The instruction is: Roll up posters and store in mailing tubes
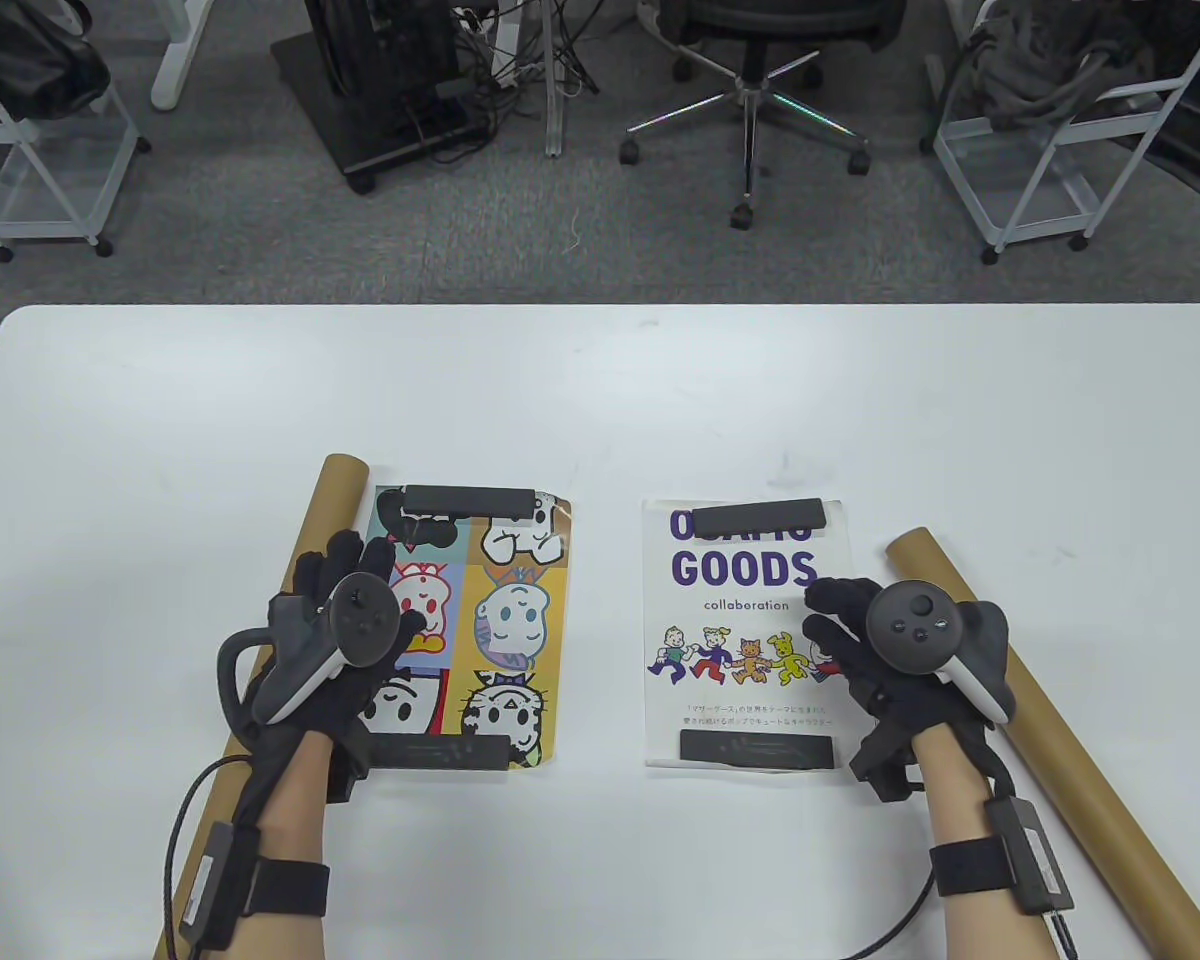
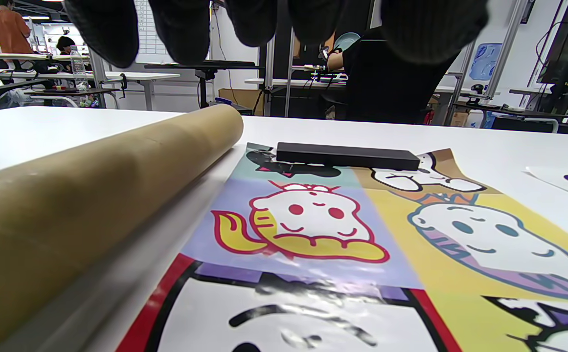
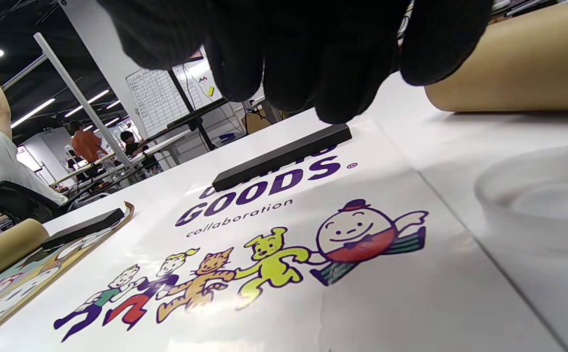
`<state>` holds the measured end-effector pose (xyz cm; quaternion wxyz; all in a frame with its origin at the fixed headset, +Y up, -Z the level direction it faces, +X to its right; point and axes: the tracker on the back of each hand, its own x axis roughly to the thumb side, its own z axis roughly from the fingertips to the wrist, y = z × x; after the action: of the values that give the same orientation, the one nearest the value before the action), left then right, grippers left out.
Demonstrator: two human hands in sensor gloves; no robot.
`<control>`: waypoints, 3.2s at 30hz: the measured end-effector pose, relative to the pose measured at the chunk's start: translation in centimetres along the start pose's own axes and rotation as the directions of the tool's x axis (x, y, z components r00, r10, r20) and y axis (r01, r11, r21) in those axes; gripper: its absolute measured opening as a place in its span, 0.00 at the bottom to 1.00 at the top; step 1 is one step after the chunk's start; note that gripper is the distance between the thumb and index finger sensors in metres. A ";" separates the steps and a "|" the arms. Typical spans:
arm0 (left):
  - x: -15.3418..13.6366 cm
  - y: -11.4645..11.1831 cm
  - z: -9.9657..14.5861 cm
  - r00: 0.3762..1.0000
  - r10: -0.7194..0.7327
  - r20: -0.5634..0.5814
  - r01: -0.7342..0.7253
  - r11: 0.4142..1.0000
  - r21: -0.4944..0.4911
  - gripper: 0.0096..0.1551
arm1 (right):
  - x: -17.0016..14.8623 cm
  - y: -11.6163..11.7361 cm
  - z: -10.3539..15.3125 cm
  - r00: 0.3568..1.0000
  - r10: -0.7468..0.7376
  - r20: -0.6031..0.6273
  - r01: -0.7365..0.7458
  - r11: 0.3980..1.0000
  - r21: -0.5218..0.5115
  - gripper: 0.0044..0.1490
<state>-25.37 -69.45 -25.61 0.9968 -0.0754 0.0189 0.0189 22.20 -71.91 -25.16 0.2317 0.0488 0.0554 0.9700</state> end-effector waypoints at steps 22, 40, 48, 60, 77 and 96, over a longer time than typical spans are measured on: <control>0.3 0.3 -0.1 1.000 0.007 -0.002 -0.007 1.000 0.000 0.47 | 0.0 0.2 -0.2 0.999 -0.033 0.013 0.032 0.999 0.021 0.33; 6.3 1.3 -10.7 0.971 -0.237 0.035 0.238 0.969 -0.061 0.47 | -0.4 0.0 -0.4 0.997 -0.073 0.012 0.073 0.996 0.048 0.33; 7.7 -1.1 -15.5 0.962 -0.272 0.036 0.274 0.955 -0.114 0.43 | -0.3 0.0 -0.5 0.998 -0.070 0.007 0.070 0.996 0.056 0.33; 8.9 -4.0 -16.8 0.882 -0.468 0.055 0.469 0.883 -0.003 0.37 | -0.2 0.2 -0.5 0.998 -0.065 0.004 0.065 0.995 0.070 0.33; 8.7 3.6 -14.6 0.930 -0.367 0.032 0.361 0.924 0.127 0.38 | -0.1 0.1 -0.4 0.997 -0.074 0.016 0.073 0.995 0.067 0.34; 9.6 -1.3 -13.1 0.898 -0.428 0.098 0.429 0.903 0.013 0.40 | -0.4 -0.2 -0.3 0.997 -0.079 0.002 0.079 0.994 0.069 0.33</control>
<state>-16.14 -72.36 -38.72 0.9759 -0.0811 -0.0476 -0.1971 22.64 -71.98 -25.46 0.2680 0.0567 0.0903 0.9575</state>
